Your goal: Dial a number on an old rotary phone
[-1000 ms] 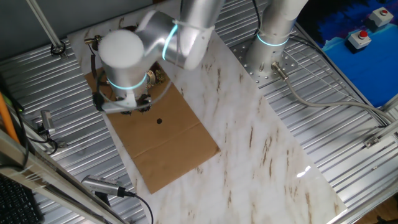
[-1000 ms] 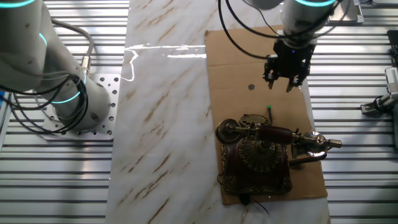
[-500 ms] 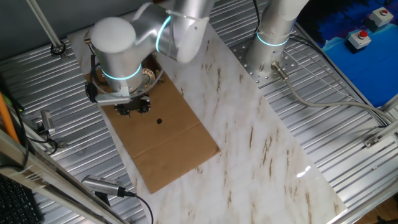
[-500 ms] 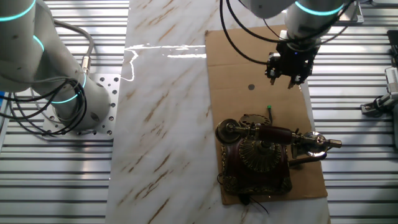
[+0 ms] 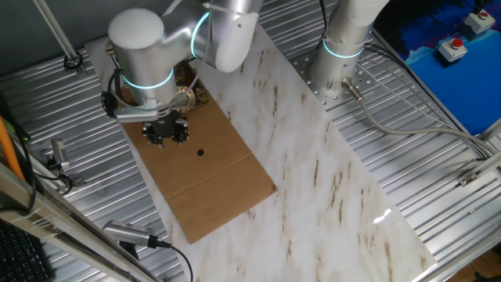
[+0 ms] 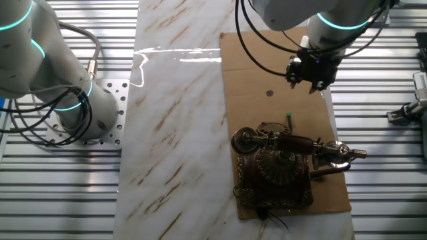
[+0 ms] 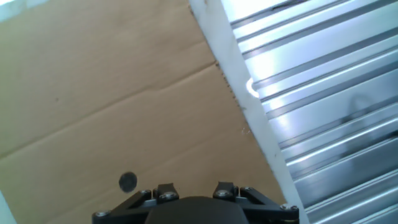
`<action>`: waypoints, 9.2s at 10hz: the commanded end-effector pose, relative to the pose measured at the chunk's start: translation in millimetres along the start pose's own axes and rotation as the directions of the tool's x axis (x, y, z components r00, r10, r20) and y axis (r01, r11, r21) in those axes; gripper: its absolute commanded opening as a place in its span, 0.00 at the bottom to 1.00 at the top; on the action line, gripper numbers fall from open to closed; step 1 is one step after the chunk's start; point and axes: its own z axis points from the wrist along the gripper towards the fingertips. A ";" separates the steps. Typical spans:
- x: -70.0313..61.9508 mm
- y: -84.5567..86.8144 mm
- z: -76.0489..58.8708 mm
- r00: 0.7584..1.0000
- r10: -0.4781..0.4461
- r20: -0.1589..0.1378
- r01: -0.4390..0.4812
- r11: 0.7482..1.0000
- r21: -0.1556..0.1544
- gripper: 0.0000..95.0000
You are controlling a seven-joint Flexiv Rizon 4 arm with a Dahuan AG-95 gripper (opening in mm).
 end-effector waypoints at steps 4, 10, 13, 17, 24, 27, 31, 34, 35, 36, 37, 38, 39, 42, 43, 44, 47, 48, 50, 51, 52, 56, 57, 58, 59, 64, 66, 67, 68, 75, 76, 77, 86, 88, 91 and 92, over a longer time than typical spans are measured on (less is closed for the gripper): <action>0.7 0.1 0.1 0.994 0.047 0.099 -0.044 0.998 -0.035 0.40; 3.4 1.9 -2.3 0.983 0.090 0.161 -0.080 0.995 -0.066 0.40; 5.9 2.9 -3.9 0.984 0.089 0.153 -0.080 0.995 -0.065 0.40; 6.0 3.1 -3.9 0.985 0.088 0.150 -0.080 0.995 -0.063 0.40; 6.2 3.2 -3.8 0.986 0.083 0.148 -0.075 0.996 -0.056 0.40; 7.0 3.6 -3.8 0.974 0.186 0.131 -0.180 0.982 -0.061 0.40; 7.6 3.9 -3.6 0.977 0.206 0.054 -0.206 0.979 -0.005 0.40; 8.7 4.3 -4.1 0.983 0.183 0.033 -0.183 0.983 0.007 0.40; 8.8 4.4 -4.1 0.983 0.182 0.028 -0.182 0.983 0.009 0.40; 9.1 4.5 -4.3 0.983 0.182 0.025 -0.182 0.983 0.007 0.40; 9.0 4.5 -4.3 0.983 0.184 0.020 -0.184 0.983 0.004 0.40; 9.5 4.7 -4.6 0.986 0.168 0.020 -0.168 0.986 0.003 0.40; 11.0 5.3 -5.4 0.986 0.166 0.018 -0.166 0.986 0.002 0.40; 11.3 5.5 -5.4 0.983 0.181 0.013 -0.181 0.984 0.005 0.40; 11.3 5.5 -5.4 0.982 0.189 0.013 -0.189 0.982 0.000 0.40; 11.3 5.5 -5.4 0.982 0.190 -0.003 -0.190 0.982 -0.001 0.40; 11.3 5.5 -5.4 0.976 0.211 -0.046 -0.211 0.977 0.012 0.40; 11.3 5.5 -5.4 0.977 0.210 -0.048 -0.210 0.978 0.014 0.40; 11.3 5.5 -5.4 0.975 0.218 -0.044 -0.217 0.976 0.013 0.40; 11.3 5.5 -5.4 0.974 0.221 -0.047 -0.221 0.975 0.015 0.40; 11.3 5.5 -5.4 0.973 0.226 -0.052 -0.225 0.974 0.018 0.40; 11.3 5.5 -5.4 0.961 0.263 -0.085 -0.260 0.965 0.043 0.40; 11.3 5.5 -5.4 0.959 0.268 -0.088 -0.265 0.963 0.045 0.40; 11.3 5.5 -5.4 0.958 0.271 -0.093 -0.267 0.962 0.049 0.40; 11.3 5.5 -5.4 0.958 0.268 -0.098 -0.264 0.963 0.053 0.40; 11.3 5.5 -5.4 0.955 0.264 -0.134 -0.258 0.964 0.056 0.40; 11.3 5.5 -5.4 0.953 0.262 -0.151 -0.256 0.965 0.063 0.40; 11.3 5.5 -5.4 0.953 0.261 -0.155 -0.254 0.965 0.062 0.40; 11.3 5.5 -5.4 0.953 0.259 -0.157 -0.252 0.966 0.061 0.40; 23.8 7.4 -25.9 0.930 0.284 -0.235 -0.275 0.959 0.070 0.40; 32.8 6.1 -31.2 0.932 0.269 -0.241 -0.260 0.963 0.069 0.40; 39.1 5.4 -34.9 0.931 0.266 -0.250 -0.256 0.964 0.075 0.40; 72.4 -0.4 -43.4 0.924 0.228 -0.307 -0.211 0.974 0.089 0.40; 78.3 -2.8 -40.7 0.925 0.230 -0.304 -0.213 0.973 0.090 0.40; 82.7 -5.9 -36.1 0.920 0.245 -0.305 -0.225 0.969 0.098 0.40; 85.2 -7.6 -33.2 0.917 0.251 -0.311 -0.230 0.968 0.104 0.40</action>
